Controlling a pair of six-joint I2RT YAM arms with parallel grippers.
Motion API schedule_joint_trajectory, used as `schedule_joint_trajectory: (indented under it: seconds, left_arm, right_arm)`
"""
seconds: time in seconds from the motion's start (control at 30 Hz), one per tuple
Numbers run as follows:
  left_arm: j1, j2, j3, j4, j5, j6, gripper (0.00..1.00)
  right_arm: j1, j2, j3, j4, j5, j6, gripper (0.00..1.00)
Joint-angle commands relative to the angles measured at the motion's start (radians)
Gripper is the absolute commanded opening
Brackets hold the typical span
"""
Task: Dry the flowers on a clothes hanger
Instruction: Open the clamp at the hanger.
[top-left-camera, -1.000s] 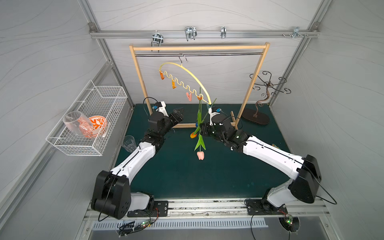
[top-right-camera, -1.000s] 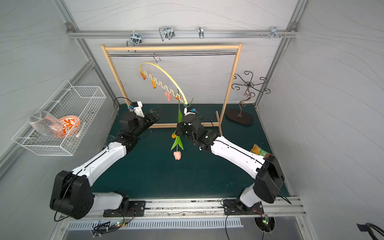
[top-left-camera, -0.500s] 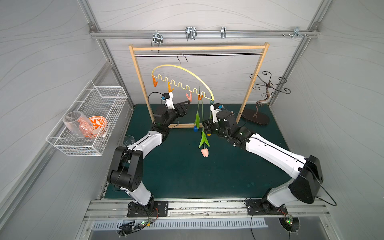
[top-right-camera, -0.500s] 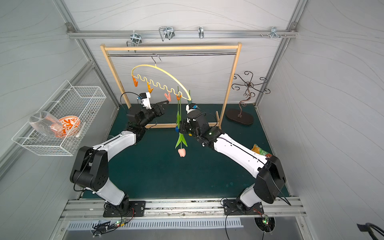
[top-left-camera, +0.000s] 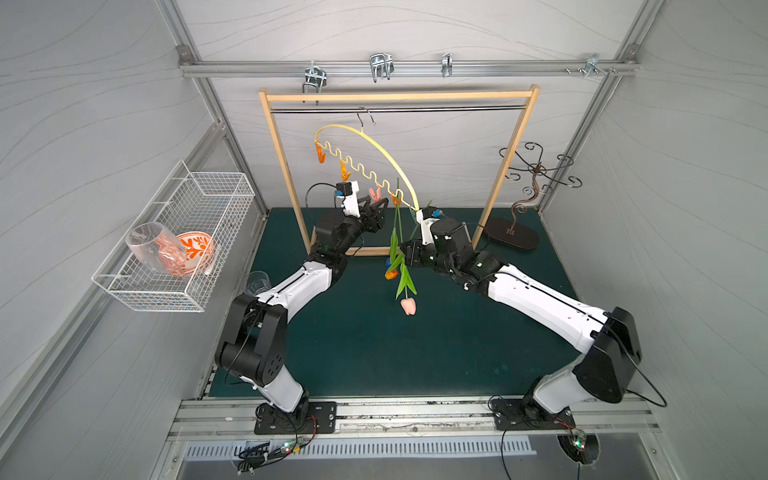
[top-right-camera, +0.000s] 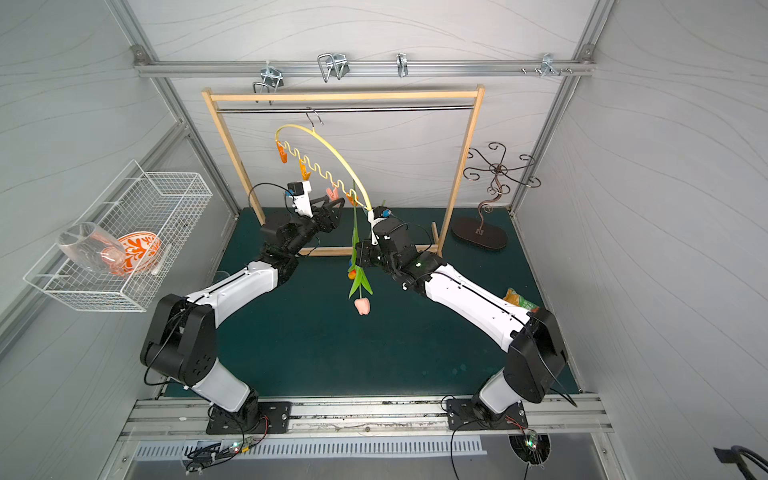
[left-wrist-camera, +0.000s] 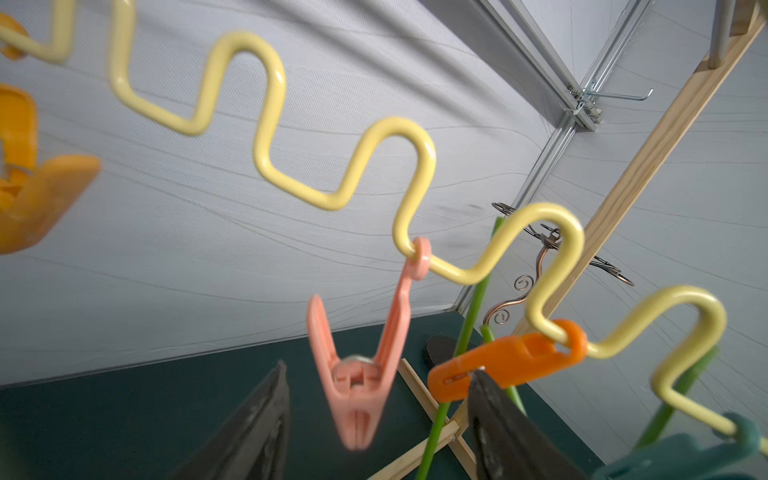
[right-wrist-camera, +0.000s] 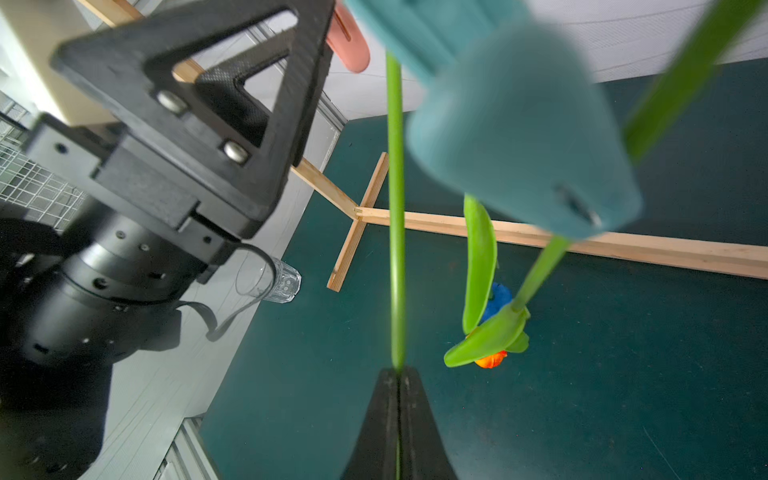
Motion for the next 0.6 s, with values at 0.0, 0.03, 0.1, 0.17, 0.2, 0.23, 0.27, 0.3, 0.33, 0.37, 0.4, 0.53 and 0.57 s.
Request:
schedule_joint_trajectory:
  seconds: [0.0, 0.03, 0.1, 0.17, 0.2, 0.23, 0.27, 0.3, 0.33, 0.37, 0.4, 0.53, 0.57]
  left_arm:
    - [0.004, -0.015, 0.063, 0.030, -0.022, 0.042, 0.66]
    - [0.005, -0.012, 0.066, 0.029, -0.024, 0.042, 0.66]
    - [0.009, -0.008, 0.071, 0.028, -0.024, 0.044, 0.63]
    - [0.013, -0.002, 0.079, 0.030, -0.017, 0.034, 0.61]
    - [0.016, 0.002, 0.084, 0.031, -0.008, 0.029, 0.60]
    - [0.017, 0.007, 0.090, 0.029, -0.002, 0.027, 0.59]
    - [0.018, 0.010, 0.096, 0.026, 0.003, 0.025, 0.59]
    - [0.018, 0.013, 0.102, 0.022, 0.007, 0.023, 0.59]
    - [0.018, 0.017, 0.108, 0.019, 0.011, 0.019, 0.59]
    - [0.018, 0.020, 0.112, 0.019, 0.014, 0.015, 0.59]
    - [0.018, 0.022, 0.114, 0.020, 0.016, 0.012, 0.60]
    - [0.018, 0.028, 0.120, 0.016, 0.014, 0.010, 0.61]
    - [0.019, 0.030, 0.120, 0.016, 0.013, 0.010, 0.61]
  right_arm:
    - [-0.002, 0.013, 0.011, 0.008, -0.018, 0.014, 0.00]
    - [-0.002, 0.013, 0.011, 0.006, -0.019, 0.015, 0.00]
    - [0.001, 0.013, 0.008, 0.006, -0.019, 0.013, 0.00]
    - [0.001, 0.013, 0.008, 0.002, -0.018, 0.015, 0.00]
    - [0.001, 0.014, 0.009, 0.003, -0.019, 0.013, 0.00]
    - [0.002, 0.014, 0.011, 0.002, -0.019, 0.013, 0.00]
    - [0.002, 0.014, 0.012, 0.000, -0.020, 0.010, 0.00]
    - [0.003, 0.012, 0.013, 0.000, -0.020, 0.009, 0.00]
    - [0.005, 0.012, 0.015, -0.002, -0.022, 0.008, 0.00]
    - [0.005, 0.011, 0.020, -0.004, -0.024, 0.009, 0.00]
    - [0.005, 0.012, 0.022, -0.006, -0.027, 0.009, 0.00]
    - [0.019, 0.006, 0.024, -0.008, -0.019, 0.003, 0.00]
    - [0.023, 0.005, 0.022, -0.006, -0.015, 0.001, 0.00]
